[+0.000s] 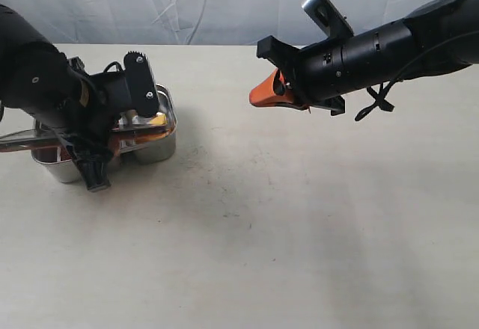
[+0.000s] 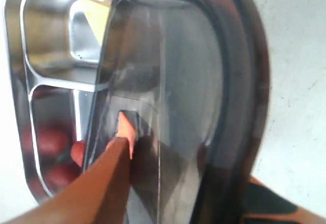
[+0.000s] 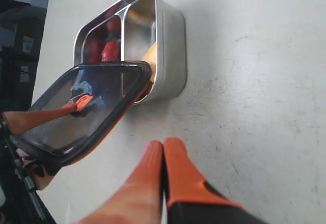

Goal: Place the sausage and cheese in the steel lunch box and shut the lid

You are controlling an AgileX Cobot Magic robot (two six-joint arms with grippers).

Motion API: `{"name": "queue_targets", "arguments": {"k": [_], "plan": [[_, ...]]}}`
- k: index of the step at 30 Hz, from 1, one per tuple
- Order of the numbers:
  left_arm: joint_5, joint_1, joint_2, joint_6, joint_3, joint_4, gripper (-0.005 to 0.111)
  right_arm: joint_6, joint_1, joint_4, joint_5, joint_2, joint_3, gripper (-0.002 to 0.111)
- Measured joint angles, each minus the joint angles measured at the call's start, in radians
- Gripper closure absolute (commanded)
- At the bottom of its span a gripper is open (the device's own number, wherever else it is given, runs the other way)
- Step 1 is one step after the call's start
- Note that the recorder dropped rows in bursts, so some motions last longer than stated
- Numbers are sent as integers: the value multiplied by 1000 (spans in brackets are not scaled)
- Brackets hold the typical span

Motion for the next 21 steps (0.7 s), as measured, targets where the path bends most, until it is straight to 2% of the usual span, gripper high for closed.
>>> {"name": "queue_targets", "arguments": {"k": [7,10,17,21], "plan": [[-26,0,-44,-27,0,79,107,0,0,0,0,0,0,108],[-38,0,-61,-98,0,154,107,2,0,0,0,0,0,108],[-50,7,-71,-254,11,339,107,2,0,-14,0,0,0,108],[-103,7,-71,-395,12,539,107,2,0,-26,0,0,0,108]]}}
